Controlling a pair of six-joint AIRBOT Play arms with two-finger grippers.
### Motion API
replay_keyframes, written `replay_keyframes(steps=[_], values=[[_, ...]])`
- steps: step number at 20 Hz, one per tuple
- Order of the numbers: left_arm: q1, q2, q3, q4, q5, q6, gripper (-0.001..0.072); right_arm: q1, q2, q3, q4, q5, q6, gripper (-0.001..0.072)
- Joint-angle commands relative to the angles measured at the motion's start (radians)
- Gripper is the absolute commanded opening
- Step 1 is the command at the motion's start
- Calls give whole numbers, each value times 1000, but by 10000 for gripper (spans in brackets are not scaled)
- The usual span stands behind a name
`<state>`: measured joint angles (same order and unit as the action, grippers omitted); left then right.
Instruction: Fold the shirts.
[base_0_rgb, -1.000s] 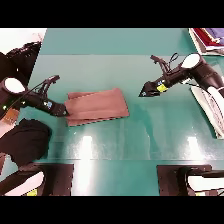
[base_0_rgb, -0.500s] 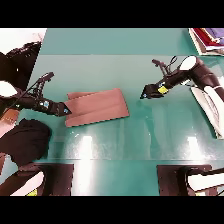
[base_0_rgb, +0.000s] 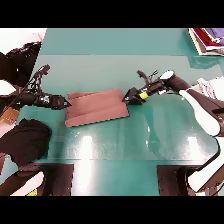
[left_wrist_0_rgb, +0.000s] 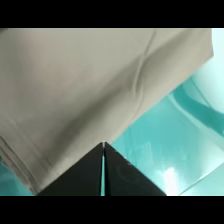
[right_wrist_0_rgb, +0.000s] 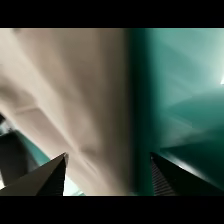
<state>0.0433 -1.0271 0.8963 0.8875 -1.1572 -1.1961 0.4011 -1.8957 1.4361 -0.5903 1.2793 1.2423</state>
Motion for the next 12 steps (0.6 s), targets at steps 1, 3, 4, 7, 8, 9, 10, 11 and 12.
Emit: replay_keyframes(steps=[1, 3, 4, 7, 8, 9, 10, 11, 12], values=[[1, -2, 1, -13, 51, -1, 36, 82, -54, 43, 48, -49, -21, 587], [1, -2, 1, -15, 57, -1, 36, 125, -75, 100, 47, -50, -21, 544], [1, -2, 1, -18, 57, -1, 36, 143, -85, 135, 45, -51, -21, 459], [1, -2, 1, -42, 51, -1, 36, 164, -96, 220, 35, -74, -50, 75], [1, -2, 1, -51, 47, -1, 35, 163, -96, 246, 32, -76, -72, 17], [0, -2, 1, -60, 45, -1, 35, 153, -95, 270, 11, -74, -73, 17], [0, -2, 1, -71, 41, -1, 26, 139, -95, 294, -6, -71, -70, 16], [0, -2, 1, -84, 34, -1, 26, 117, -87, 311, -21, -69, -60, 16], [0, -2, 1, -100, 24, -1, 27, 85, -72, 321, -42, -72, -42, 16]])
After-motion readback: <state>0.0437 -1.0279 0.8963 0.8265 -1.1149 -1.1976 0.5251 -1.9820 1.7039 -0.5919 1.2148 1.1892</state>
